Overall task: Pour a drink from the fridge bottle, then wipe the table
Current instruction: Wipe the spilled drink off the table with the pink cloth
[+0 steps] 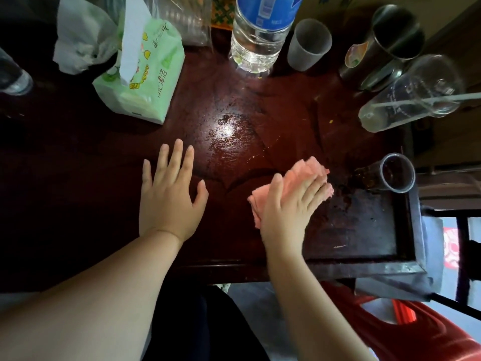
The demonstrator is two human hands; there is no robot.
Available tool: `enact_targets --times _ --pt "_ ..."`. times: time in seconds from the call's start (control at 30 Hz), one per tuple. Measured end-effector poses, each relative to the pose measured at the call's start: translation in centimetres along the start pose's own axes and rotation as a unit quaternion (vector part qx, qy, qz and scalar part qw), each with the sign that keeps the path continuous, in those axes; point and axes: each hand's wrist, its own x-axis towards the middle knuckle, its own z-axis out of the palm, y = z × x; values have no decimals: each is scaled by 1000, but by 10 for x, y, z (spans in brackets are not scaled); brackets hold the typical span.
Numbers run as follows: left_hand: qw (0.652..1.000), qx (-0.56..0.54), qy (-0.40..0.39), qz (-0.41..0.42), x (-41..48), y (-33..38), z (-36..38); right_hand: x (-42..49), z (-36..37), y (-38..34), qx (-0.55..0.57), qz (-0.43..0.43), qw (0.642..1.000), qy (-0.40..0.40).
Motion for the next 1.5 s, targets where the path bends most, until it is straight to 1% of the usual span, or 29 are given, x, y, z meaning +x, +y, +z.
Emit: enact_targets --times 0.03,0.1,0.17,0.23,0.3,0.43,0.5,0.67,0.7,0.77,0.83,1.0,1.07,1.17,1.3,1.4,1.5 --pt "1000 -1 1 0 0 0 0 5 7 -6 -17 20 999 30" --pt "1000 -1 0 1 0 0 0 18 16 -11 -43 19 995 84" --pt "1000 -2 1 1 0 -1 0 32 15 -7 -48 -35 993 99" --pt "1000 -5 1 2 0 -1 1 47 9 0 -55 -125 988 77" --pt "1000 -8 2 2 1 -2 1 65 0 5 -65 -207 976 27" --pt "1000 -10 2 1 0 -1 2 104 -13 6 -122 -335 932 -62" --pt "1000 -13 0 -3 0 -1 1 114 -16 3 -132 -360 920 -87" --pt "1000 -21 3 -2 -1 -1 1 112 -16 -3 -116 -363 922 -76" --pt "1000 -20 4 -2 -1 -1 0 112 -17 -4 -116 -380 913 -88" --pt "1000 -12 3 -3 -1 -1 0 113 -17 -6 -125 -436 883 -120" --pt "1000 -5 3 -3 -1 -1 0 116 -17 -9 -135 -469 862 -138" --pt "1000 -5 7 -5 -1 0 1 102 -16 -8 -140 -492 848 -138" --pt "1000 -10 13 -4 -1 -1 2 84 -8 -6 -138 -504 845 -115" --pt "1000 -16 22 -2 0 -1 2 67 0 -7 -134 -472 868 -77" --pt "999 -16 29 0 -1 -1 3 50 5 -12 -152 -451 879 -35" --pt "1000 -9 29 1 -1 -2 4 27 15 -11 -170 -426 888 -29" --pt "999 -5 37 -2 -2 -2 4 21 18 -11 -156 -405 901 -18"
